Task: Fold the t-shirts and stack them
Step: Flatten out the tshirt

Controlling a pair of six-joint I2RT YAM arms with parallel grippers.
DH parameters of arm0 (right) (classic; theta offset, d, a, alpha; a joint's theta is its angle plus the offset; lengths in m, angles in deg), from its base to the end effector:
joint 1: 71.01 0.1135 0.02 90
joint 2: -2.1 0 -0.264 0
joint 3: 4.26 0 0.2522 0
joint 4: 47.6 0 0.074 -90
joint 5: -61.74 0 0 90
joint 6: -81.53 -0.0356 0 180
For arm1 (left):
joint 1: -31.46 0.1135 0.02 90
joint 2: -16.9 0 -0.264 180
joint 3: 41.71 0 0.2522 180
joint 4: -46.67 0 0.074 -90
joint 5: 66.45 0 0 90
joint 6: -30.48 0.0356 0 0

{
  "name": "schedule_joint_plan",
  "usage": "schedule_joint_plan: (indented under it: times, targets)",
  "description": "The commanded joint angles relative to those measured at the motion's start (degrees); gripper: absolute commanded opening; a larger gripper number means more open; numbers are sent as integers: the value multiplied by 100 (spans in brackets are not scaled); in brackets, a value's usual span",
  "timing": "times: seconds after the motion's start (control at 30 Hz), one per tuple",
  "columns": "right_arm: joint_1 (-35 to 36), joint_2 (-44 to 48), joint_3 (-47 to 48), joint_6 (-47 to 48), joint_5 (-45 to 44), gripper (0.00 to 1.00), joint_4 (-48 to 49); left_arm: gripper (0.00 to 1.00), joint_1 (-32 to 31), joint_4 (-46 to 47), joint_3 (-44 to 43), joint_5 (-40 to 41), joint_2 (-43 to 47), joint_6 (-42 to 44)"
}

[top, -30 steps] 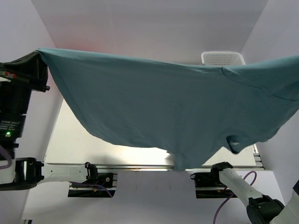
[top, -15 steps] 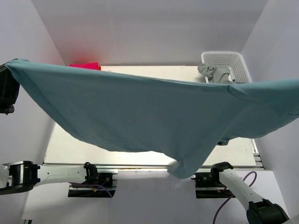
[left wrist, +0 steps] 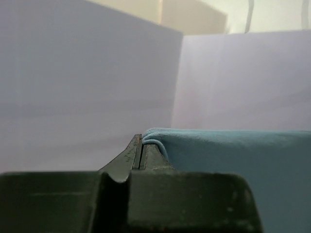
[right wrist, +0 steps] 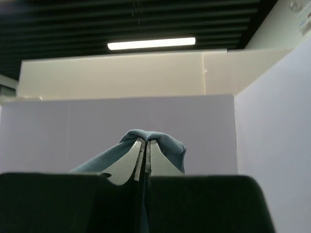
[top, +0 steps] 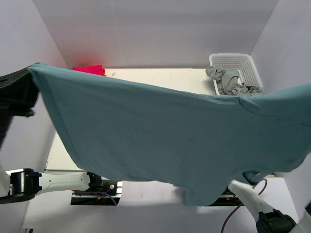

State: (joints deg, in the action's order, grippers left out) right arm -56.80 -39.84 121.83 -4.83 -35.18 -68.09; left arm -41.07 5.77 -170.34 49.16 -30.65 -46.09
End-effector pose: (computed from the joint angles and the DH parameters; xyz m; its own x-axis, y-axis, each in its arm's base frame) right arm -0.0980 -0.0292 0.6388 0.8792 0.1576 -0.4497 -0.1363 0.9875 0.0796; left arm 0.0033 0.0409 0.6259 0.3651 -0.4626 -0.8079 0.6952 0.7126 -0.0938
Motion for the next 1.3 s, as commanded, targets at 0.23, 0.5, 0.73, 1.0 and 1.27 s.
schedule_joint_plan:
  times: [0.23,0.5,0.73,1.0,1.27]
  targets:
    - [-7,36,-2844,-21,-775,0,1559,0,-77,2980,2546,3060,-97,2028]
    - [-24,-341,-4474,-522,-1110,0,2376,0,20,5789,4497,3891,-149,3640]
    - [-7,-780,-5133,-829,-1181,0,2684,0,239,6826,5158,3891,-693,3983]
    - [-7,-1387,-5371,-962,-970,0,2852,0,1319,7074,5440,3882,-1817,3405]
    - [-24,-1871,-5116,-821,-908,0,2843,0,3277,4605,4677,3303,-2924,838]
